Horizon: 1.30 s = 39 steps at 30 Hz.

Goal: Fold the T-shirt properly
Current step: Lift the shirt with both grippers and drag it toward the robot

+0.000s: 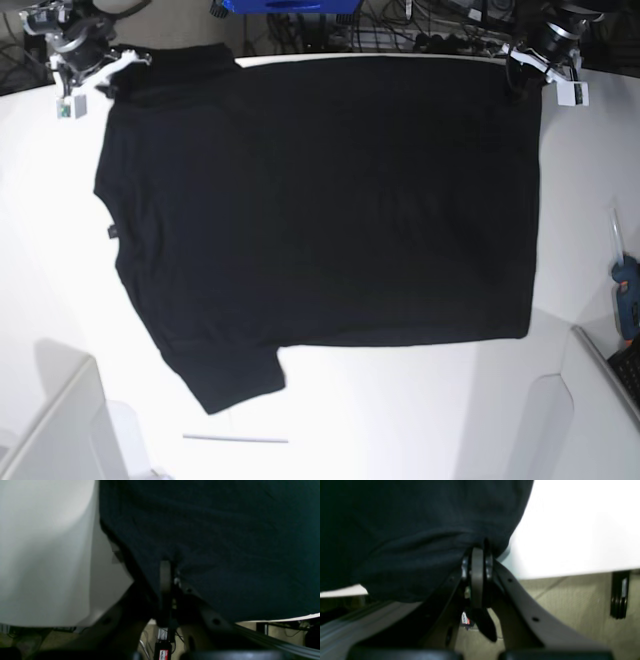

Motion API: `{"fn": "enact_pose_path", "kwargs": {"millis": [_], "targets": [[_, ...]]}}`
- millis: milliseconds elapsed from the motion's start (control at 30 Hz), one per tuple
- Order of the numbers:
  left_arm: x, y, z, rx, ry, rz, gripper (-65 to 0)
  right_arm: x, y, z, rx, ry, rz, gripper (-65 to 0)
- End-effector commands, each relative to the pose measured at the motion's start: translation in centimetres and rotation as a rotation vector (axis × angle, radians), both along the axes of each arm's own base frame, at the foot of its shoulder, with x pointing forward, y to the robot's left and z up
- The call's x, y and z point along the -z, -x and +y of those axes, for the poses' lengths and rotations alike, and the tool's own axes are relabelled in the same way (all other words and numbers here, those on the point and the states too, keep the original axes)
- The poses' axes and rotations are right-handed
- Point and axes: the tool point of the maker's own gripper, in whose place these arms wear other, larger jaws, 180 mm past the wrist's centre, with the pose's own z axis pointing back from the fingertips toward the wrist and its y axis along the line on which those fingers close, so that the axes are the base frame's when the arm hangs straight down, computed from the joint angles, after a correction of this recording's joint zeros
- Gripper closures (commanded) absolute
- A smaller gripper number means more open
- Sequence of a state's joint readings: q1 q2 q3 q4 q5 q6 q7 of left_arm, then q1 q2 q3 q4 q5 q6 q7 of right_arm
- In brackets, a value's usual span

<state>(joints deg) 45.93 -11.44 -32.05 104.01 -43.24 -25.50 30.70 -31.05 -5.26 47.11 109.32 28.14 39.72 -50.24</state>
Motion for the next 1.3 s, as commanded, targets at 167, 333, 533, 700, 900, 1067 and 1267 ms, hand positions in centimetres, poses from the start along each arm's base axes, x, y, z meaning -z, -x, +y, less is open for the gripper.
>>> {"fn": "enact_pose_path", "kwargs": {"millis": [167, 333, 533, 700, 900, 1067, 1267], "targets": [[-1.4, -0.7, -0.3, 0.016, -0.001, -0.047, 0.0, -2.6, -2.9, -0.2, -0.043, 0.051, -0.064, 0.0], [-2.6, -1.6, -0.7, -0.040, 0.111, -0.109, 0.0, -2.8, -3.9, -0.2, -0.051, 0.051, -0.055, 0.0], [-3.2, -2.2, -0.9, -0.062, 0.162, -0.138, 0.0, -3.6, -6.0, -0.2, -0.055, 0.052, -0.096, 0.0], [-3.2, -2.2, -0.6, -0.072, 0.159, -0.141, 0.0, -4.1, -7.8, -0.4, -0.068, 0.059, -0.090, 0.0], [-3.3, -2.8, 1.6, -0.169, 0.122, -0.144, 0.0, -5.1, -10.3, -0.4, -0.074, 0.055, -0.115, 0.0], [-3.7, -4.4, 1.6, -0.174, 0.129, -0.179, 0.0, -5.1, -12.7, 2.4, -0.191, 0.031, -0.132, 0.0], [-3.7, -5.0, 2.5, -0.228, 0.118, -0.177, 0.0, -6.0, -15.2, 5.3, -0.234, -0.019, -0.218, 0.0]]}}
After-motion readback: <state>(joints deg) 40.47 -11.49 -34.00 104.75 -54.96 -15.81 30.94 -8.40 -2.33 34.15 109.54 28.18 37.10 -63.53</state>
